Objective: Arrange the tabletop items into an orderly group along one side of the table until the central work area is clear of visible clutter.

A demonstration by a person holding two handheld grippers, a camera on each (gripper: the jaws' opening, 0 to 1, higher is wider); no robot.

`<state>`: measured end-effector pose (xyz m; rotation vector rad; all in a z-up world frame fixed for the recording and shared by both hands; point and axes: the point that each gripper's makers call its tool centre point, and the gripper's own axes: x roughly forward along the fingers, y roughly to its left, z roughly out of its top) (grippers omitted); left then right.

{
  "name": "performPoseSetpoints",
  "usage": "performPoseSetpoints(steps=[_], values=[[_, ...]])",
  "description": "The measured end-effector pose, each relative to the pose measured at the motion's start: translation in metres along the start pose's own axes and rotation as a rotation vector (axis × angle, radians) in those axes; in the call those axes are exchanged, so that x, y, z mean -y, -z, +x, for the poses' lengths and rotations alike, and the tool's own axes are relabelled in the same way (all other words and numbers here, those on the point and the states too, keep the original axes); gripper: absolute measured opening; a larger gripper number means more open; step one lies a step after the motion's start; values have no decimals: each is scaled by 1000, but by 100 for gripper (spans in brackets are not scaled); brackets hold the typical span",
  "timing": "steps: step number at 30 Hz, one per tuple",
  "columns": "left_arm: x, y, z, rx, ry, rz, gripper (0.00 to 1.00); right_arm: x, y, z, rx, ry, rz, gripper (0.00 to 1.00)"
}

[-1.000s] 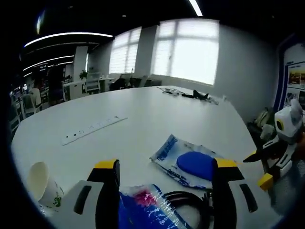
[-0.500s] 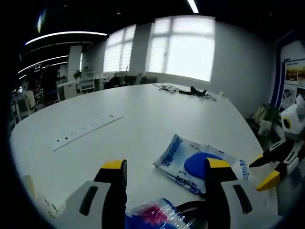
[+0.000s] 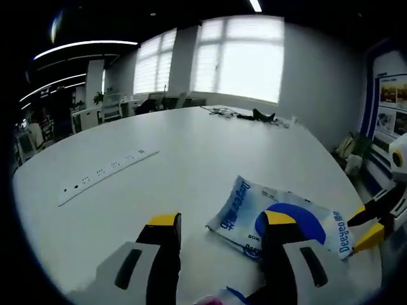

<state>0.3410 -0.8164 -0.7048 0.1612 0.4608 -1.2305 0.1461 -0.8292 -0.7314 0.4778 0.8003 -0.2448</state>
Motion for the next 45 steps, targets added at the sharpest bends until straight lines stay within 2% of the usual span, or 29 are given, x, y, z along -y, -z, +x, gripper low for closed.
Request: performPoseSetpoints(steps=[3, 5, 9, 13, 15, 18, 21, 23, 24, 25, 27, 35, 41, 42, 45], values=[[-1, 5, 8, -27, -1, 25, 45, 0, 3, 3, -13, -4, 29, 39], [-6, 16, 11, -96, -23, 46, 43, 0, 3, 3, -12, -4, 46, 35], [-6, 17, 17, -99, -17, 62, 41, -1, 4, 6, -15, -4, 68, 34], [-6, 21, 23, -125, -21, 62, 38, -4, 4, 9, -17, -11, 77, 27], [-7, 19, 24, -116, -29, 54, 37, -2, 3, 9, -15, -8, 76, 26], [-4, 20, 27, -122, -7, 44, 30, -1, 3, 10, -14, -8, 84, 24], [2, 23, 29, -136, 12, 70, 24, 0, 3, 10, -15, -6, 89, 22], [2, 23, 29, -138, 11, 76, 23, 1, 4, 9, -16, -6, 87, 21], [2, 23, 29, -140, 13, 67, 23, 1, 4, 9, -16, -7, 92, 21], [2, 24, 29, -139, 10, 21, 21, 1, 4, 9, -14, -7, 92, 21], [0, 25, 28, -139, 2, 20, 17, 1, 4, 9, -11, -2, 89, 20], [1, 27, 27, -165, -17, 70, 9, 3, 4, 10, 1, -1, 101, 16], [1, 27, 25, -172, -31, 57, 7, 6, 5, 11, -6, -8, 122, 9], [2, 27, 24, -174, -32, 59, 7, 3, 5, 11, -6, -28, 154, 7], [3, 26, 22, -187, -41, 121, 6, 6, 5, 11, -7, -22, 153, 4]])
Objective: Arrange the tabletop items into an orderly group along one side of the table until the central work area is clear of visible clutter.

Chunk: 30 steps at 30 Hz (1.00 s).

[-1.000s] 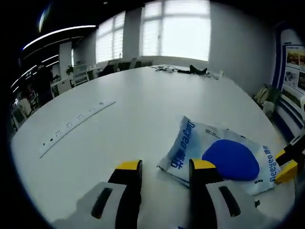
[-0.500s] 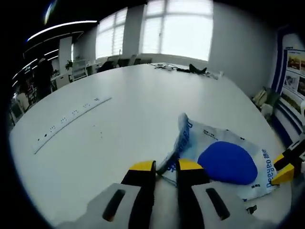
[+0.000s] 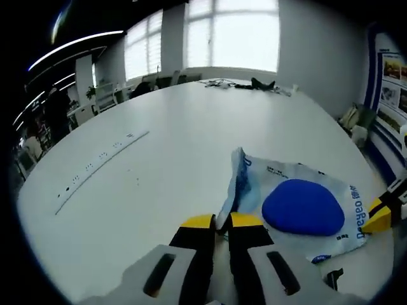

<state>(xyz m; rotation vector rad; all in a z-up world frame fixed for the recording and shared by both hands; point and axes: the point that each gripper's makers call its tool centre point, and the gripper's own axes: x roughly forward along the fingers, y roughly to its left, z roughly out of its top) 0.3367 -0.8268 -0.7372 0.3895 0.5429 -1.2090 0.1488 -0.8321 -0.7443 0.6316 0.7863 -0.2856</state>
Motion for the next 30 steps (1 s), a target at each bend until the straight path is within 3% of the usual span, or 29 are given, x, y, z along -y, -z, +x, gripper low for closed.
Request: performPoseSetpoints(steps=[5, 18, 30], values=[[2, -3, -3, -2, -6, 51, 3, 1, -1, 0, -1, -8, 15, 1], [4, -2, -10, -18, 6, 45, 1, 11, -14, -5, 9, -6, 49, 0], [-5, -12, -22, 0, -17, 4, 0, 13, -42, -10, 41, -9, -2, 0]])
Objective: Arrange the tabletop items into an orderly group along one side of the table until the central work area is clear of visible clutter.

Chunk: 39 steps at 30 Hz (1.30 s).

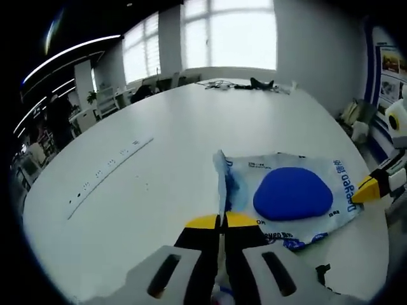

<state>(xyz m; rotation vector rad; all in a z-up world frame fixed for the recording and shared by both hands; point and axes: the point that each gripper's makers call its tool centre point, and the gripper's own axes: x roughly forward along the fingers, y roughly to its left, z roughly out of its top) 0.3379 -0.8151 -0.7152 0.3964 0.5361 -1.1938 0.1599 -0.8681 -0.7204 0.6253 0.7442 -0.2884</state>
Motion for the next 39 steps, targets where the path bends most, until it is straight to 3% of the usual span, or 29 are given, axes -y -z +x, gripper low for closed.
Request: performPoseSetpoints(steps=[13, 21, 28, 31, 35, 39], values=[[-16, -11, -22, 30, -55, -76, 0, -5, -46, 5, 38, -17, -98, 0], [-30, -11, -36, 41, -96, -144, 0, -16, -65, 12, 38, -44, -153, 0], [-42, -3, -47, 37, -138, -207, 0, -29, -79, 24, 26, -67, -235, 0], [-48, 0, -52, 62, -157, -333, 0, -33, -88, 31, 18, -72, -284, 0], [-52, 6, -57, 52, -191, -301, 0, -42, -97, 39, 6, -92, -319, 0], [-57, 9, -63, 56, -217, -324, 0, -48, -102, 45, -6, -100, -362, 0]])
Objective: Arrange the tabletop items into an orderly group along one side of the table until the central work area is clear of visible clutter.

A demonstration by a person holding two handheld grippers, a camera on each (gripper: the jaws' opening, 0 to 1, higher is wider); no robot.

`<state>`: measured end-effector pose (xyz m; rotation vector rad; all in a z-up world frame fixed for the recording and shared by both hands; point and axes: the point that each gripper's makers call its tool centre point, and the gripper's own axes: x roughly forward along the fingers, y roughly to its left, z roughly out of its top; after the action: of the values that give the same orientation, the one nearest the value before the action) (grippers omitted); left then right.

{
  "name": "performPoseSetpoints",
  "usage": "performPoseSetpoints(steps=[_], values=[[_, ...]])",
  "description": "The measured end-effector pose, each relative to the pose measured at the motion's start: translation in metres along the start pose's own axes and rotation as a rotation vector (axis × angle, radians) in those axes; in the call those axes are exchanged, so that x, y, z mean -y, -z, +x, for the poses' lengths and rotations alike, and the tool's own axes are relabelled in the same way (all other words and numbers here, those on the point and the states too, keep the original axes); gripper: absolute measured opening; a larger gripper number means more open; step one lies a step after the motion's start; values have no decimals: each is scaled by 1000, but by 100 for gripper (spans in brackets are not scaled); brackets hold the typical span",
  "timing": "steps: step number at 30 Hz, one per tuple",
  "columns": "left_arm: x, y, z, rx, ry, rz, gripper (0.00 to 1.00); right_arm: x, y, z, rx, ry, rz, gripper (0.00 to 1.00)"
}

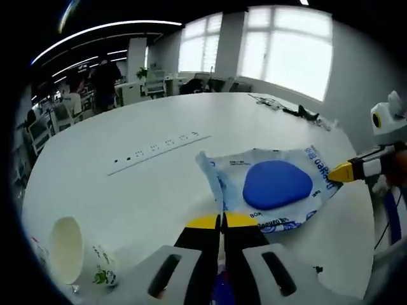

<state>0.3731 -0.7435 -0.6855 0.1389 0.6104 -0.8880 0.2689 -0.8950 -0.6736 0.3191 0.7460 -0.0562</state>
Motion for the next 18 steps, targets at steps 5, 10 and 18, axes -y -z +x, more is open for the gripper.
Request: performPoseSetpoints(steps=[5, 10, 18], values=[[-8, 0, -7, 18, -29, -13, 0, -5, -7, 10, -18, -22, -43, 0], [-19, 1, -12, 38, -75, -57, 0, -12, -18, 21, -22, -45, -80, 0], [-35, 6, -18, 51, -122, -130, 0, -24, -34, 36, -13, -78, -142, 0]])
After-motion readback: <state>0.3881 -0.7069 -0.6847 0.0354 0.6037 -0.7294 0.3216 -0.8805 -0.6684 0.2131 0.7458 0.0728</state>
